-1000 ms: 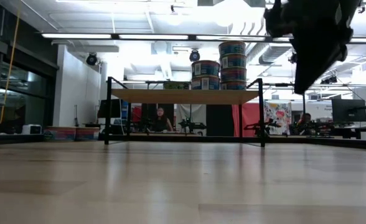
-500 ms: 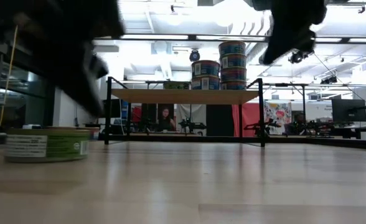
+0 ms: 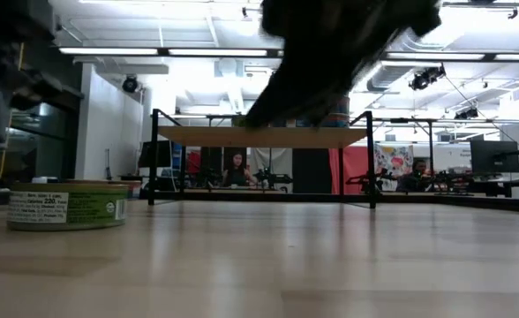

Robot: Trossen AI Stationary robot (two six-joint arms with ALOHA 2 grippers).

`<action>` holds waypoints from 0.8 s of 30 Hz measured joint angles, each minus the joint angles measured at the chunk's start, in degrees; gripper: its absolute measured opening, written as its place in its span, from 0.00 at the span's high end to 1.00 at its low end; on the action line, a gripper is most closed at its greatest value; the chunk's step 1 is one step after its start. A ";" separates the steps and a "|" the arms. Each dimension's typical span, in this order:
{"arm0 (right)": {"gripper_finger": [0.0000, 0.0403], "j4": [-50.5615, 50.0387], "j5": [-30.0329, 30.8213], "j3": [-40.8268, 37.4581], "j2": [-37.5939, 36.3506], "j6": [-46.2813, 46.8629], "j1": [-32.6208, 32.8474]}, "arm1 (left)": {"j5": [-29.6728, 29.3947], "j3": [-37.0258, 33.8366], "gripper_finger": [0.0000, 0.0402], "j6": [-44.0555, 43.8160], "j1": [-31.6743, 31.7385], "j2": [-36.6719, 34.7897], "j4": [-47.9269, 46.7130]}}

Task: Stack canned seafood by type on shelf
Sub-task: Stack the green tuna can on top of the green tuna can on the shelf

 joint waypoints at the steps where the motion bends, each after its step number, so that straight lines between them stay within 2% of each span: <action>1: 1.00 2.06 -0.09 -0.02 1.68 0.17 -0.63 | -0.56 -1.23 1.00 0.01 -0.35 -0.33 1.23; 5: 1.00 8.60 0.16 -0.02 6.65 3.00 -2.72 | -1.14 -5.73 1.00 -0.01 -0.70 -0.18 6.10; 9: 1.00 9.13 0.48 -0.02 9.01 5.30 -4.05 | -2.31 -7.82 1.00 -1.63 -0.72 0.24 9.40; 13: 1.00 9.17 -0.50 -0.02 9.57 5.34 -4.39 | -5.27 -9.23 1.00 -0.88 -0.53 1.05 13.28; 20: 1.00 8.37 -0.68 -0.02 8.88 6.22 -4.39 | -3.18 -11.71 1.00 -0.42 1.41 6.93 21.27; 24: 1.00 5.94 -0.73 -0.02 7.62 5.54 -4.21 | -3.61 -11.51 1.00 3.18 3.04 11.19 30.16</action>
